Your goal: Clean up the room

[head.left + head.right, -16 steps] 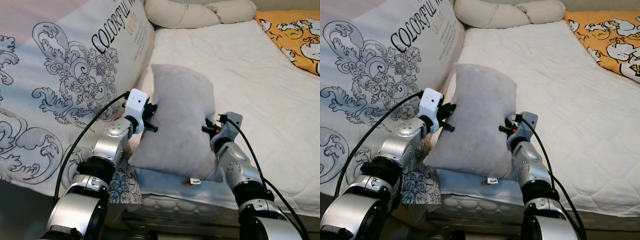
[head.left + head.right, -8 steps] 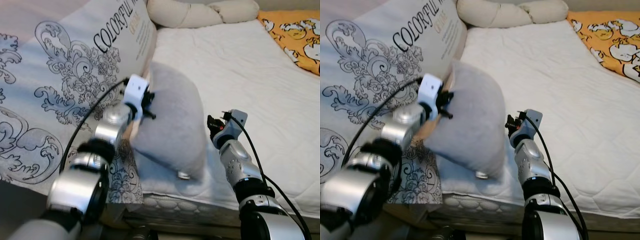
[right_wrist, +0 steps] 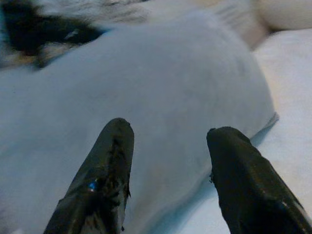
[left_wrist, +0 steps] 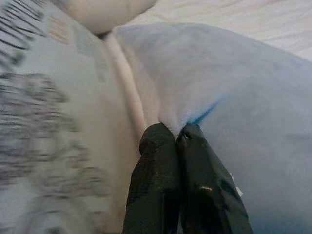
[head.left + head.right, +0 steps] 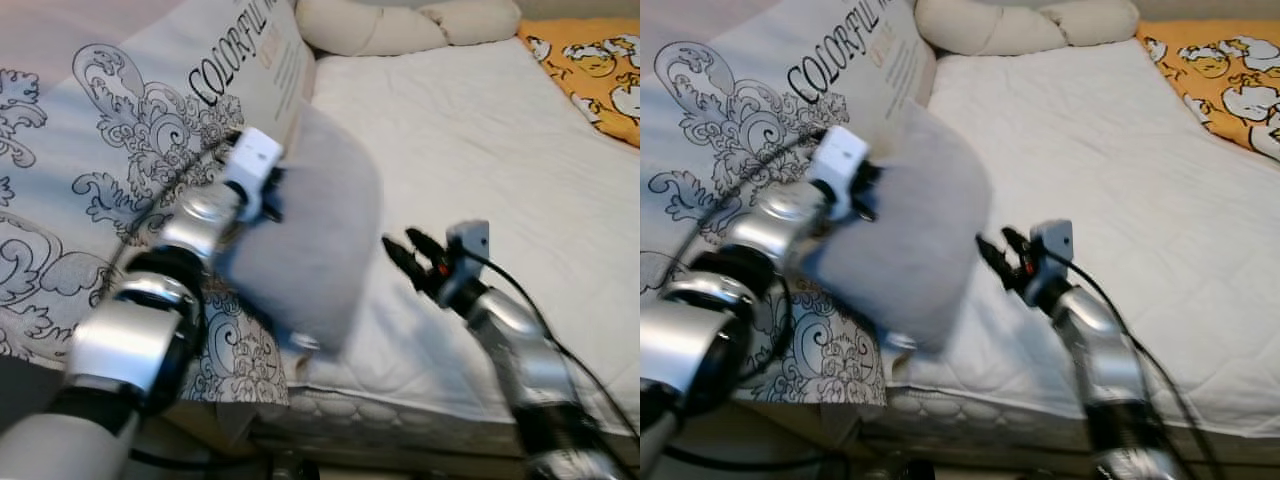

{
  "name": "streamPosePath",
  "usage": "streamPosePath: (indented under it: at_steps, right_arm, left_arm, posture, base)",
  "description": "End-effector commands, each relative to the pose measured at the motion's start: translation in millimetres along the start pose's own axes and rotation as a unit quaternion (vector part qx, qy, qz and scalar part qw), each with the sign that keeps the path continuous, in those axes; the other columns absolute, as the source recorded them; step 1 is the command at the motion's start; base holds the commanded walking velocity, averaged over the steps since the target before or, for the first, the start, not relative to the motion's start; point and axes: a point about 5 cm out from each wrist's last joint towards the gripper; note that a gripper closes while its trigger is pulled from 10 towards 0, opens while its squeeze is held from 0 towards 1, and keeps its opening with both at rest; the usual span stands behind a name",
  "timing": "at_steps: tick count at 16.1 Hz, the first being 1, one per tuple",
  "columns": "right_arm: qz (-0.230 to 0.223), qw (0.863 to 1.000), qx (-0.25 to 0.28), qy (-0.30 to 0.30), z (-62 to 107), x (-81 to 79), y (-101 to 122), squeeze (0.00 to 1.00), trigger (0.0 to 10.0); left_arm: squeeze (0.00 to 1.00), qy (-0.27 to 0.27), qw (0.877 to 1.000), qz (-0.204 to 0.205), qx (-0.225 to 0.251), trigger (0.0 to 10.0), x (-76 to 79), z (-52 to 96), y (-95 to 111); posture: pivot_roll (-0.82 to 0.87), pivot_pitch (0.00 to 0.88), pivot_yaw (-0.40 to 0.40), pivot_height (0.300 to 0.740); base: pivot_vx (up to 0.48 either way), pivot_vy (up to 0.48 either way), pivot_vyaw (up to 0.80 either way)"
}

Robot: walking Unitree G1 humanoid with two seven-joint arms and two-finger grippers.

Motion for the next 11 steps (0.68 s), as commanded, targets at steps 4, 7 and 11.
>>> streamPosePath:
  at_steps: [4,7,11]
  right_arm:
    - [0.027,0.995,0.015,0.090,7.5,-9.8,21.2,1.00,10.0]
    - [0.032,0.995,0.004,0.092,8.1,-6.9,24.6,1.00,10.0]
    - [0.021,0.995,0.004,0.102,10.5,-8.2,27.0,1.00,10.0]
  left_arm:
    - [0.00,0.055,0.998,-0.017,0.014,10.0,-30.8,9.5,11.1]
    - [0.00,0.075,0.997,0.009,-0.022,10.0,-33.7,12.0,-5.2]
    - [0.00,0.187,0.976,0.038,-0.104,10.0,-61.6,32.3,-41.3]
  posture:
    - [-0.02,0.000,0.177,0.740]
    - [-0.02,0.000,0.175,0.740]
    - [-0.02,0.000,0.175,0.740]
  base:
    - [0.000,0.000,0.00]
    - [0.000,0.000,0.00]
    - [0.000,0.000,0.00]
Point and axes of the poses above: a point about 5 cm out from each wrist's last joint towards the gripper, its own z axis pointing back from the gripper into the wrist, its own y axis along the axis of the wrist's last joint, x = y × z, and after that the axes turned 9 degrees about z, right-handed
